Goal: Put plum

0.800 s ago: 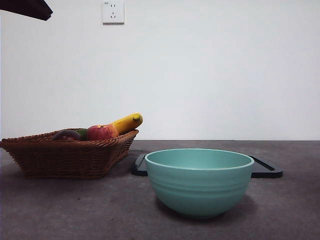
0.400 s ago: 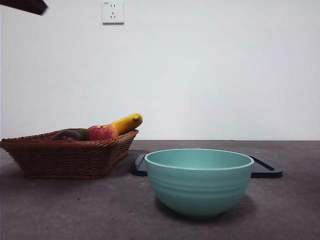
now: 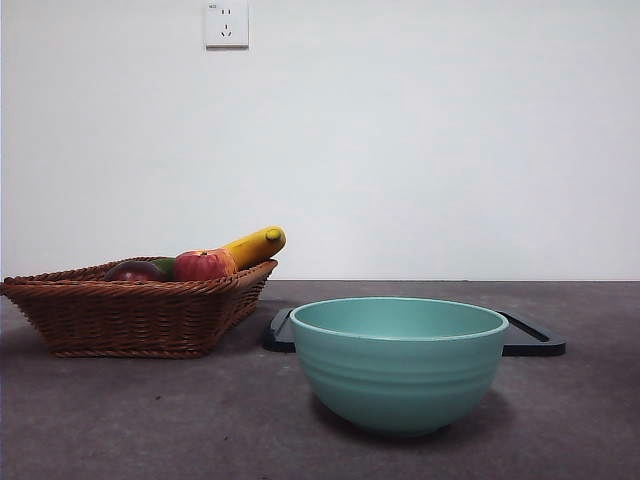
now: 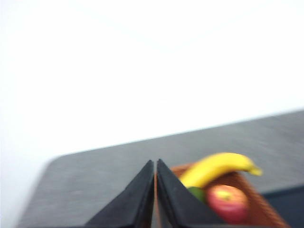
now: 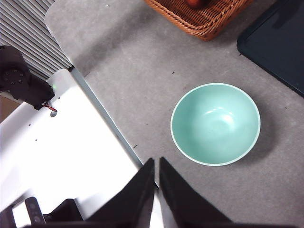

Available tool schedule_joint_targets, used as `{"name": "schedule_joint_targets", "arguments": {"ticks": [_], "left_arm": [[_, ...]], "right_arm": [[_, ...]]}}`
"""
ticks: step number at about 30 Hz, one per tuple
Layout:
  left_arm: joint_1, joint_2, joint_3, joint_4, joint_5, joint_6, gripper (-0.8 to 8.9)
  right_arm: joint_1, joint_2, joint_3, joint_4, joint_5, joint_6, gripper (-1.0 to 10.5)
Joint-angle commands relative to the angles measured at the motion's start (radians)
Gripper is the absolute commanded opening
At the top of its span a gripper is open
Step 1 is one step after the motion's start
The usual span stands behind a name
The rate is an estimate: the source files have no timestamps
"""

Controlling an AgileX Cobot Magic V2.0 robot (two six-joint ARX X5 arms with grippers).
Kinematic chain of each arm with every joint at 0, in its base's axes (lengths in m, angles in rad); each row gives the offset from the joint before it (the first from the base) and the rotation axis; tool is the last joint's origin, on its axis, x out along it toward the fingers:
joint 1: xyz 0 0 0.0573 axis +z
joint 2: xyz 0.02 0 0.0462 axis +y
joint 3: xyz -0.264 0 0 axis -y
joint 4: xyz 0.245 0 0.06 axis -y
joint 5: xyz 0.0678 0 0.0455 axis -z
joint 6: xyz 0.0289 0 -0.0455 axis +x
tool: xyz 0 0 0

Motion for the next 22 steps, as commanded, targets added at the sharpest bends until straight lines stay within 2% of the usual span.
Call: {"name": "schedule_joint_targets", "arguments": {"ticks": [1,4,11,22], "left_arm": [[0.022,-0.067,-0.093,0.049,-0.046,0.020,0.08],[0.043,-0.145,-0.199,0.065,-0.083,0.019,0.08],[0.064,-0.291,-0.405,0.056,-0.086,0.012,0.08],[0.078,-0.410,-0.544,0.033,-0.093,0.013,0.08]], "right_arm": [[0.006,0.007,0.012,0.008,-0.003,-0.008,0.1],[0.006,0.007,0.012,0.008,-0.003,-0.008,0.1],[0.006,0.007,0.012,0.008,-0.003,-0.008,0.1],[0.006,0.007,0.012,0.008,-0.003,-0.008,0.1]]}}
